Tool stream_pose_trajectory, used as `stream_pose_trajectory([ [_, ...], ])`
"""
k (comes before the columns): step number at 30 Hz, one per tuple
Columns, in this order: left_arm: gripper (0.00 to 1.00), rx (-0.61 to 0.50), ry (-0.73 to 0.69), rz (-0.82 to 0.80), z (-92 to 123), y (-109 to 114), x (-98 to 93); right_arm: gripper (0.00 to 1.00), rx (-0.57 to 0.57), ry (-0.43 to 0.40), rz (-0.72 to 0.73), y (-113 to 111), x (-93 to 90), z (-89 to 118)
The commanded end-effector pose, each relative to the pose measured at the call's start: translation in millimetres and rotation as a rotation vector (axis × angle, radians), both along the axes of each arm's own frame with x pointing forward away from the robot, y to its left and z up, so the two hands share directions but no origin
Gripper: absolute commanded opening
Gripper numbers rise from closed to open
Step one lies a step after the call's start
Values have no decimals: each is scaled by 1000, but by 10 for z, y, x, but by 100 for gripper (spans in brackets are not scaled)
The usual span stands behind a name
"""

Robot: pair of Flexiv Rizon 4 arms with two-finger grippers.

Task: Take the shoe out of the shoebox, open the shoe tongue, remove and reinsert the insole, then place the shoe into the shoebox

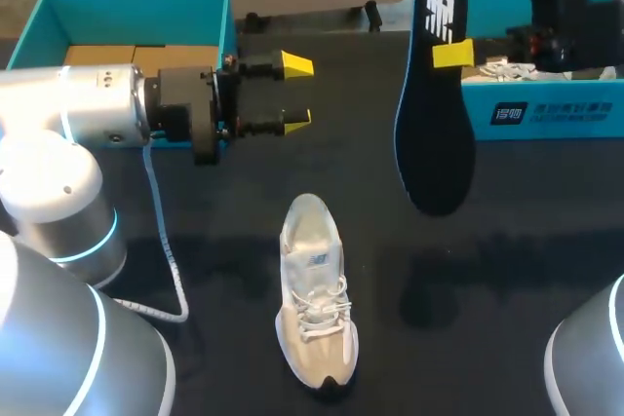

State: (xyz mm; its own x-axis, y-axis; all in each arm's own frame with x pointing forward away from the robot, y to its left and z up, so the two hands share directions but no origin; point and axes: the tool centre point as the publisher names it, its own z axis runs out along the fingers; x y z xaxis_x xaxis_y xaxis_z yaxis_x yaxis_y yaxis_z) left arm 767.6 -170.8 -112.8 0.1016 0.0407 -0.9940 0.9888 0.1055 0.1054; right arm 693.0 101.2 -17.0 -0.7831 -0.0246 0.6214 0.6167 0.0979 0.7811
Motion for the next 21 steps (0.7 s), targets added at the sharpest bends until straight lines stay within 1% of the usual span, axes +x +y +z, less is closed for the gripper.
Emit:
stream_pose_trajectory([
  [1,100,0,-1,2,-4,-17,0,0,-4,75,-3,9,240,-134],
  [2,100,0,-1,2,-4,-17,0,0,-10,110,4,9,308,-188],
  [3,100,0,-1,2,-4,-17,0,0,-48,152,-5,7,373,-237],
  [4,100,0,-1,2,-4,-17,0,0,-44,196,9,14,431,-287],
  [5,100,0,-1,2,-4,-17,0,0,-29,199,2,22,492,-313],
  [7,100,0,-1,2,-4,-17,0,0,-79,264,-2,23,624,-379],
  [9,100,0,-1,2,-4,-17,0,0,-69,295,-13,32,785,-395],
  [10,100,0,-1,2,-4,-17,0,0,-103,312,-15,34,865,-411],
  [21,100,0,-1,2,-4,-17,0,0,-103,312,-15,34,865,-411],
])
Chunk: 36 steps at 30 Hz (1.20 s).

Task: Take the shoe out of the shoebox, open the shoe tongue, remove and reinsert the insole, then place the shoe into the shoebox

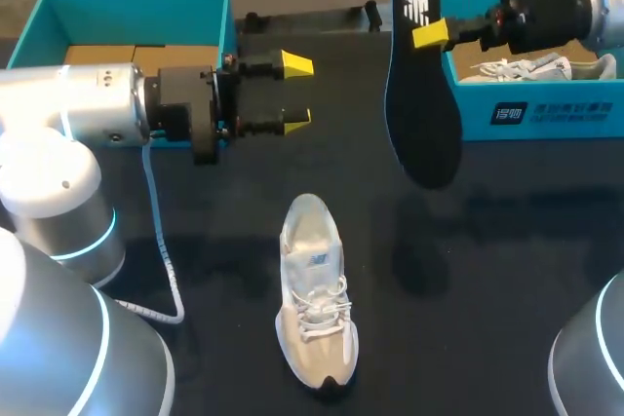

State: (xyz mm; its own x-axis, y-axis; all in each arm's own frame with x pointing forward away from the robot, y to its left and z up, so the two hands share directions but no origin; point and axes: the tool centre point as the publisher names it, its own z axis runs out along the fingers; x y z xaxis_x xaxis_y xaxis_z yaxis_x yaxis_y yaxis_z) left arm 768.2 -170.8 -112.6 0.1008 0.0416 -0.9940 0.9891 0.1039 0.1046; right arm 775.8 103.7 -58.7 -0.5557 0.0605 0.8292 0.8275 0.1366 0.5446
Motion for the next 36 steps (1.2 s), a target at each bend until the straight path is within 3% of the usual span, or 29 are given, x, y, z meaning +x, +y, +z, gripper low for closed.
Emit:
stream_pose_trajectory([
  [1,100,-1,-2,4,-6,-18,-6,0,-11,3,16,9,36,7],
  [4,100,-1,-2,4,-6,-18,-6,0,6,21,15,39,112,-50],
  [8,100,-1,-2,4,-6,-18,-6,0,5,154,-8,108,364,-161],
  [14,100,-1,-2,4,-6,-18,-6,0,-67,259,-22,213,566,-185],
  [29,100,-1,-2,4,-6,-18,-6,0,-62,269,-25,233,580,-193],
  [36,100,-13,-1,16,-19,-39,72,0,-49,400,-24,428,691,-291],
])
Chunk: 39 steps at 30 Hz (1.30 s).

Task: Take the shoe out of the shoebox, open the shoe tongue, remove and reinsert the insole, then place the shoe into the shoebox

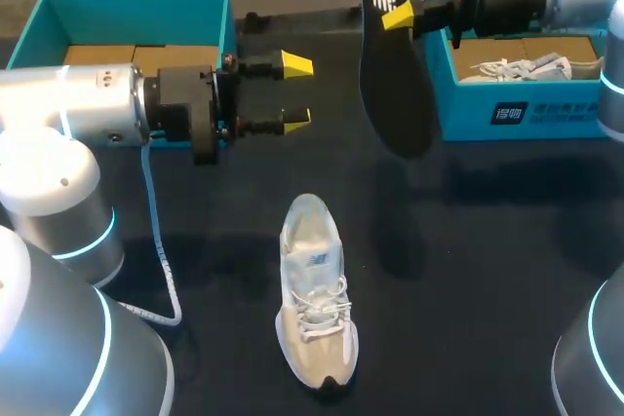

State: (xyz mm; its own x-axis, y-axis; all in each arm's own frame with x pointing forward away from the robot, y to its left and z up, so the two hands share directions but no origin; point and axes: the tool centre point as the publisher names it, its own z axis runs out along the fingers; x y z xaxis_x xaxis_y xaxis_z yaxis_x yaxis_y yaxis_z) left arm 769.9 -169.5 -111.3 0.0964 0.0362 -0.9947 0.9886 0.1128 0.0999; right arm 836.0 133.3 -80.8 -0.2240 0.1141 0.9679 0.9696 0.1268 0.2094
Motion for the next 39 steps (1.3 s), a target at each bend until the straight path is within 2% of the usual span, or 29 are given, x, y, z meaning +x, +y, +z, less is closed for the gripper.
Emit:
stream_pose_trajectory([
  [1,100,-19,3,9,-34,-48,79,0,0,47,8,153,93,-81],
  [8,100,-29,22,24,-87,-89,212,0,-22,112,-34,217,116,-157],
  [20,100,-60,36,56,-153,-362,310,0,-18,111,-37,226,118,-164],
  [35,100,-65,5,19,-35,-649,370,0,-18,111,-37,226,118,-164],
  [36,98,-55,-4,18,-31,-662,377,0,-18,111,-37,226,118,-164],
  [38,84,-45,-10,10,-21,-675,383,0,-18,111,-37,226,118,-164],
  [39,82,-45,-11,10,-16,-674,381,0,-18,111,-37,226,118,-164],
])
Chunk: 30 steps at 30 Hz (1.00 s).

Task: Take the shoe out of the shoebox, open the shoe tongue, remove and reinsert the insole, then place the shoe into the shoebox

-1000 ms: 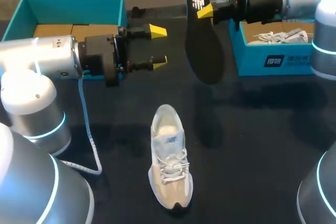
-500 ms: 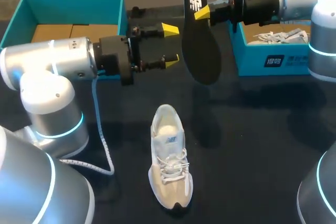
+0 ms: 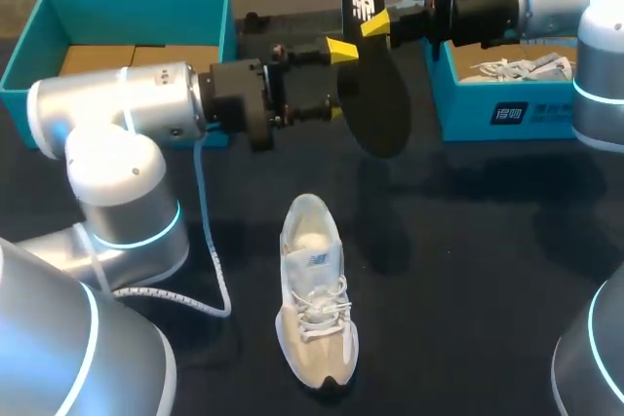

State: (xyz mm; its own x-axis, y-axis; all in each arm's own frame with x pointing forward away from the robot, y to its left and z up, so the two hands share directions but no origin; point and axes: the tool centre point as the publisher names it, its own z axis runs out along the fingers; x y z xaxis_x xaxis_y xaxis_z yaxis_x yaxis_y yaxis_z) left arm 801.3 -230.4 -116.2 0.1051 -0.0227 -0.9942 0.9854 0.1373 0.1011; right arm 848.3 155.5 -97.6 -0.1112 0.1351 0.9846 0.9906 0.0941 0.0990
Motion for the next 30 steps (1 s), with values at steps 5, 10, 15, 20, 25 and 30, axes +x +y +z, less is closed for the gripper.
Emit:
stream_pose_trajectory([
  [5,69,24,-12,-7,34,-58,75,0,-3,1,-2,4,-6,4],
  [10,53,49,-35,-18,69,-71,81,0,-3,1,-2,4,-6,4],
  [15,49,56,-51,-13,80,-90,76,0,-3,1,-2,4,-6,4],
  [20,45,57,-57,-14,83,-101,58,0,-3,1,-2,4,-6,4],
  [25,35,58,-67,-20,103,-111,53,0,-3,1,-2,4,-6,4],
  [30,27,61,-72,-21,111,-118,54,0,-3,1,-2,4,-6,4],
])
